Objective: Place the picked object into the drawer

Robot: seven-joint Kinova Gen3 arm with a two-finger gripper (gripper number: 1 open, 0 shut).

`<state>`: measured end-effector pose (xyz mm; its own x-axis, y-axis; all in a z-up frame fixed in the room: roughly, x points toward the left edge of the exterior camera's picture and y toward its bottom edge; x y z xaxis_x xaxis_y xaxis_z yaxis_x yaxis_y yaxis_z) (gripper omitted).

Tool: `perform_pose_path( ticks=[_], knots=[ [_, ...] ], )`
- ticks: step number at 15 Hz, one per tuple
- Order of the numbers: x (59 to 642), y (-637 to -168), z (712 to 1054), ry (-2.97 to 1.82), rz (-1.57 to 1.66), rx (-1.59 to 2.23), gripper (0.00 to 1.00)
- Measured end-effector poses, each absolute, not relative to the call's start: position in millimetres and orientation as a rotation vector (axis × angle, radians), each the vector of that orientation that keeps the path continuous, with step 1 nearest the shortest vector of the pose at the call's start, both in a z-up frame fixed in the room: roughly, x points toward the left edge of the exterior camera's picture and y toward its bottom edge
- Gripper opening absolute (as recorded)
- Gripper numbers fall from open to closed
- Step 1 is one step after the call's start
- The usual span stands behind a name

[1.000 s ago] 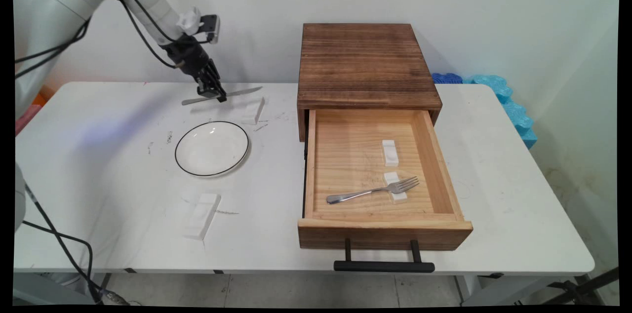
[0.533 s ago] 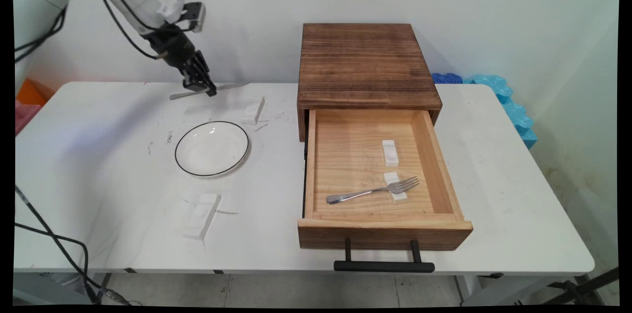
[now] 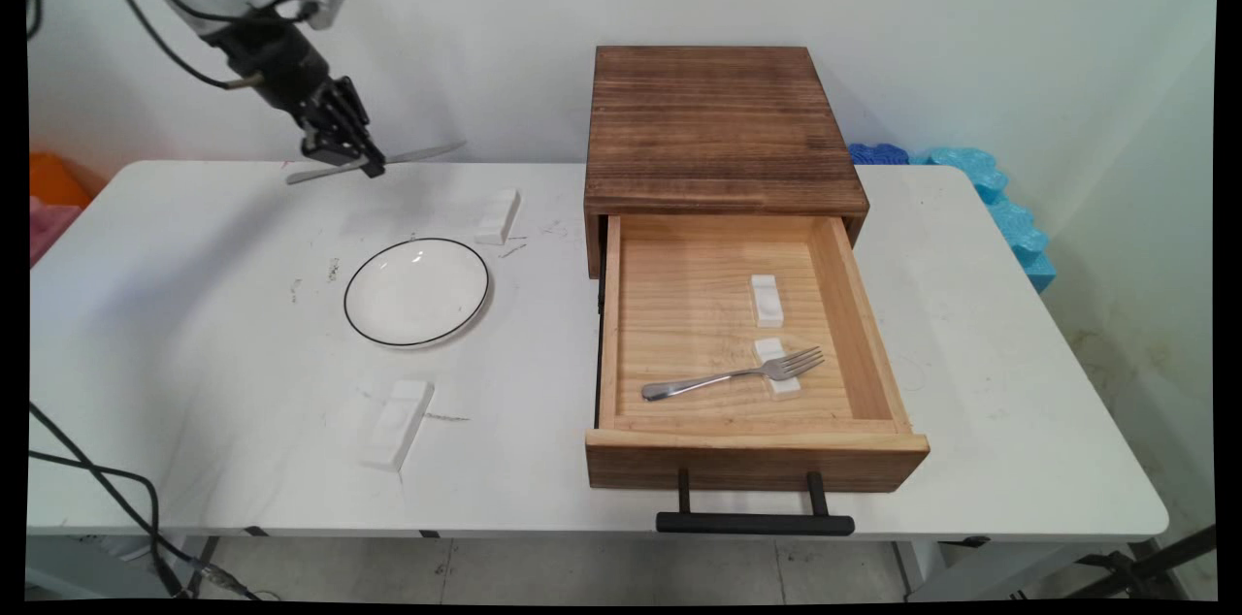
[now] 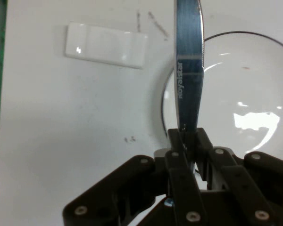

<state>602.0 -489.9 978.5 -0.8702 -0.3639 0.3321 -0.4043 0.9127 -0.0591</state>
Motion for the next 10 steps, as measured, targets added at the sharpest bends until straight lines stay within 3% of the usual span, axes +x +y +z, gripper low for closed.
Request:
perform_pose_path(
  ticks=[10],
  knots=[
    [567.7,-436.5,1040.5,-2.693,0.179,0.523,0.00]
  ],
)
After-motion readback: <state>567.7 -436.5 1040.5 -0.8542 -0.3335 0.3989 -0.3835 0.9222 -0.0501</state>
